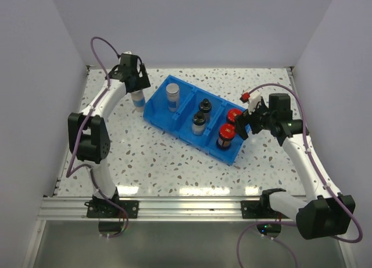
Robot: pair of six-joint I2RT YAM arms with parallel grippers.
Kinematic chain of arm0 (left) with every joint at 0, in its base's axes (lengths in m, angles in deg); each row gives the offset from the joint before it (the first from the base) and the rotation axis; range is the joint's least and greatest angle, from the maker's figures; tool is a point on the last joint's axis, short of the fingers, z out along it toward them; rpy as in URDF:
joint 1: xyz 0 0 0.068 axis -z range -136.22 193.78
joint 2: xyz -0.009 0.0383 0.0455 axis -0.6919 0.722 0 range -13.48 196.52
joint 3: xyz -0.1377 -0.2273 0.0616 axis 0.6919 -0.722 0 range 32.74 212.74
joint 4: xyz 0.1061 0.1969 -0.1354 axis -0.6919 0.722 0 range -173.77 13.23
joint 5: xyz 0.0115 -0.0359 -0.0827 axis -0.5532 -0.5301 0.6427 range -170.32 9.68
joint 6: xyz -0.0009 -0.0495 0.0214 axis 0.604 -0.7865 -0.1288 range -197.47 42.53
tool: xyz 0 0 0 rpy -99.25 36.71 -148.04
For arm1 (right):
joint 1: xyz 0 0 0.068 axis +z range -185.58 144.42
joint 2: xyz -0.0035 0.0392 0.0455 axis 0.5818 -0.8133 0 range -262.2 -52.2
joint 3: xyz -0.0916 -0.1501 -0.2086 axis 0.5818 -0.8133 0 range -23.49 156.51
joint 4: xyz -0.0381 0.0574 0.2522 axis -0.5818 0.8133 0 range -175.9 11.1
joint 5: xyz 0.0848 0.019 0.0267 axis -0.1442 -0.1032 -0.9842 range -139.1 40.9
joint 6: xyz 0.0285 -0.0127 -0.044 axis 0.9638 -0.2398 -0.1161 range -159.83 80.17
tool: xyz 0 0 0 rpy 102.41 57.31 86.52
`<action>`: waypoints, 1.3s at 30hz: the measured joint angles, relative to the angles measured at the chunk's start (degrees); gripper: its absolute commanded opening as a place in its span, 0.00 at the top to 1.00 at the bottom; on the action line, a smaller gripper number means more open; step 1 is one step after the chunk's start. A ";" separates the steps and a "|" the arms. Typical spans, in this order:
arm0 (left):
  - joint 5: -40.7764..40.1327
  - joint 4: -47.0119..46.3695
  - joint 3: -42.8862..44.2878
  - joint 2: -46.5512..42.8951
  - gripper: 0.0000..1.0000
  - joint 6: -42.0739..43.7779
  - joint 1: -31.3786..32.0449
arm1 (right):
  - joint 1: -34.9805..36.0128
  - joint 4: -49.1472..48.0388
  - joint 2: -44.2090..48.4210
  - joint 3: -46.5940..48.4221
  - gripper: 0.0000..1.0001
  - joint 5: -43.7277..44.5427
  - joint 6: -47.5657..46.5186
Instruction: Organize the condiment bottles
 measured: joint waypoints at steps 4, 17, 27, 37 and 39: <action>-0.37 0.92 4.15 4.39 0.11 -0.39 -0.61 | -0.02 -0.02 0.00 0.00 0.02 0.02 -0.02; -0.74 1.42 2.95 4.81 0.97 0.31 -0.74 | -0.02 -0.02 0.00 0.00 0.02 0.04 -0.07; 2.49 -4.66 -11.17 -16.52 1.00 9.44 -0.79 | -0.02 -0.02 0.00 0.00 0.02 0.04 -0.09; 23.61 -12.59 -14.62 -27.28 1.00 13.77 -0.98 | -0.02 -0.02 0.00 0.00 0.01 0.04 -0.11; 26.88 -12.24 -15.65 -26.38 1.00 13.75 -0.92 | -0.02 -0.02 0.00 0.00 0.02 0.04 -0.15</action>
